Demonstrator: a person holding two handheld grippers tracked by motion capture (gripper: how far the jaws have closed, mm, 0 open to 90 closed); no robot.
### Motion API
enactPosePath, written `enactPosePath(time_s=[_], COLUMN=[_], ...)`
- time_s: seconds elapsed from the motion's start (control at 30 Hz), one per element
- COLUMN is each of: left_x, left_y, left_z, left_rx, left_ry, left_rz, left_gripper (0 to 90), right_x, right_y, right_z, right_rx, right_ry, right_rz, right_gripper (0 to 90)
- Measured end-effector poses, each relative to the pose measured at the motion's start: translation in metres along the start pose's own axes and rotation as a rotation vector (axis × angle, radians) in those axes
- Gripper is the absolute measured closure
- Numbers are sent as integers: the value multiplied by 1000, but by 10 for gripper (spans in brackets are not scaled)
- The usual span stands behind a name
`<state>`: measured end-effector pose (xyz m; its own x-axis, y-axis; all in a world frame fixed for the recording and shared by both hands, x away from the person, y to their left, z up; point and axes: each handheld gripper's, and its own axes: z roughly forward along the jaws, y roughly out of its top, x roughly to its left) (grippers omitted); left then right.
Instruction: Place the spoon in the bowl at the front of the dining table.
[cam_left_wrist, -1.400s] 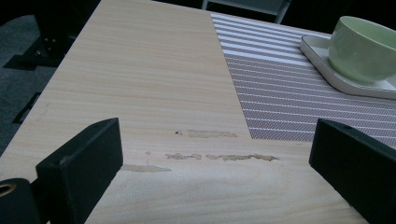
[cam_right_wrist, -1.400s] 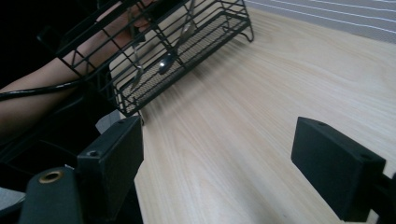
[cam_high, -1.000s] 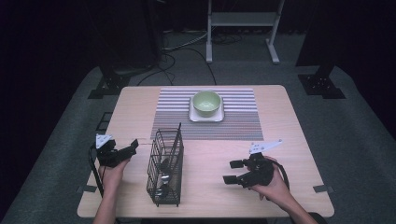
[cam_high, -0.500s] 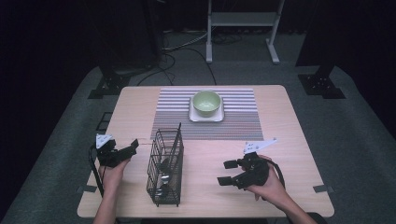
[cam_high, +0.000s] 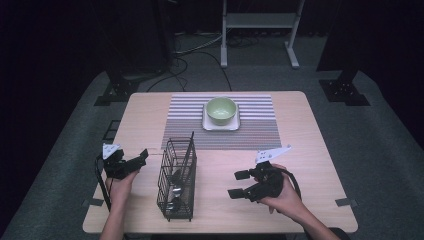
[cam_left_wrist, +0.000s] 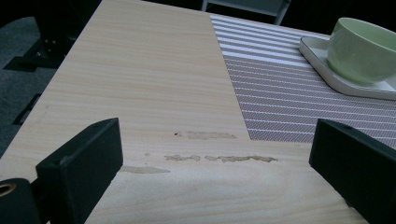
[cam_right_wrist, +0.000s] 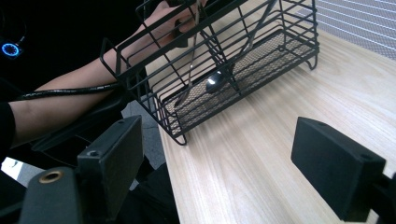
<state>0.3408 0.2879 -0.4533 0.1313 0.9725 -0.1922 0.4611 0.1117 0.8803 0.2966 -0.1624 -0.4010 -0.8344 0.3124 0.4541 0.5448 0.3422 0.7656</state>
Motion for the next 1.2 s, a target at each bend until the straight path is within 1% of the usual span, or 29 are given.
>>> enactPosePath(time_s=[0.1,0.2,0.43,0.7,0.8,0.83,0.97,1.0,1.2], left_x=[0,0,0,1,1,2,2,2,2], left_y=[0,0,0,0,0,0,0,0,0], left_z=[0,0,0,0,-1,0,-1,-1,0], left_rx=[0,0,0,2,1,0,-1,-1,-2], left_ry=[1,1,1,1,6,4,5,5,5], left_rz=[-1,0,0,3,6,-1,-1,0,2], left_gripper=[16,16,16,16,16,16,16,16,16], right_x=[1,4,8,14,17,18,20,21,23], right_y=[3,8,15,26,35,37,43,47,56], right_z=[2,5,9,16,19,19,21,23,28], right_rx=[5,5,12,24,36,41,52,63,69], right_ry=[6,22,37,73,90,89,89,93,93], right_rz=[-2,-8,-11,-16,-18,-21,-26,-28,-34], right_gripper=[159,159,159,159,159,159,159,159,163])
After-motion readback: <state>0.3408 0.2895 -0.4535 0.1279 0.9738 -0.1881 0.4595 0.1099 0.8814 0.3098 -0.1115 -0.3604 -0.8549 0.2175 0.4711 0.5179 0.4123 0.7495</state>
